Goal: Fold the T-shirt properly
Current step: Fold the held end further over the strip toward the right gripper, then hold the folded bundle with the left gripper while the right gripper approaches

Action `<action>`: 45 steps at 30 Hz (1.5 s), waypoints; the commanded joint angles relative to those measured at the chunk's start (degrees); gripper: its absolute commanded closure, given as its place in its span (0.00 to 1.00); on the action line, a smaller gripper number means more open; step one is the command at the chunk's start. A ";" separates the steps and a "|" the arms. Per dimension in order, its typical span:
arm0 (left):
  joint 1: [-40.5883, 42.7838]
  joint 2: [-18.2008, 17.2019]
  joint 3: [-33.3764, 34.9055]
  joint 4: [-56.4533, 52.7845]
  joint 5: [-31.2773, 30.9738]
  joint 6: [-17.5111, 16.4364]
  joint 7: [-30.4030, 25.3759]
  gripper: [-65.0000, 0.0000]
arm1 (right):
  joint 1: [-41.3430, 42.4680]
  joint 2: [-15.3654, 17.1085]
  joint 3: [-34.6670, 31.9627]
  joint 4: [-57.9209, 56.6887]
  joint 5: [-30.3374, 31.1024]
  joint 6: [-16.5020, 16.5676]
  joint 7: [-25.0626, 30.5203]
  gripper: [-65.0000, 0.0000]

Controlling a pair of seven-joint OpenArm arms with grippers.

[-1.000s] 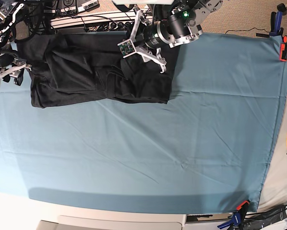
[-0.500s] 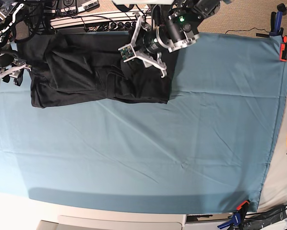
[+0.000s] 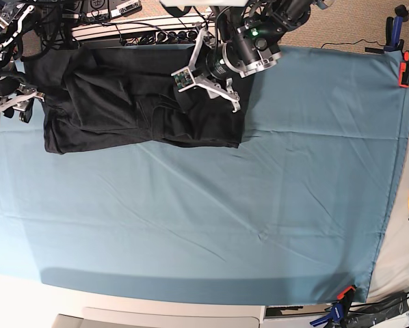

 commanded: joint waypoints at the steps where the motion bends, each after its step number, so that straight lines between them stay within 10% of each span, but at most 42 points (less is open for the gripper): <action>1: -0.76 0.37 0.04 0.87 -0.33 0.90 -1.33 0.64 | 0.44 1.29 0.33 0.74 0.55 -0.24 1.53 0.56; 6: -1.60 0.37 0.04 0.87 -0.35 1.42 -0.92 1.00 | 0.48 1.29 0.33 0.74 0.55 -0.24 1.53 0.56; 21: -1.70 0.37 0.04 2.38 -17.27 3.58 2.19 1.00 | 0.48 1.29 0.33 0.74 0.55 -0.24 1.49 0.56; 42: -0.28 0.39 0.02 2.40 -26.32 -6.43 2.69 1.00 | 0.48 1.29 0.33 0.74 0.57 -0.22 1.49 0.56; 45: -0.31 0.39 0.02 2.40 -26.05 -6.78 2.64 0.75 | 0.46 1.29 0.33 0.74 0.57 -0.24 1.49 0.56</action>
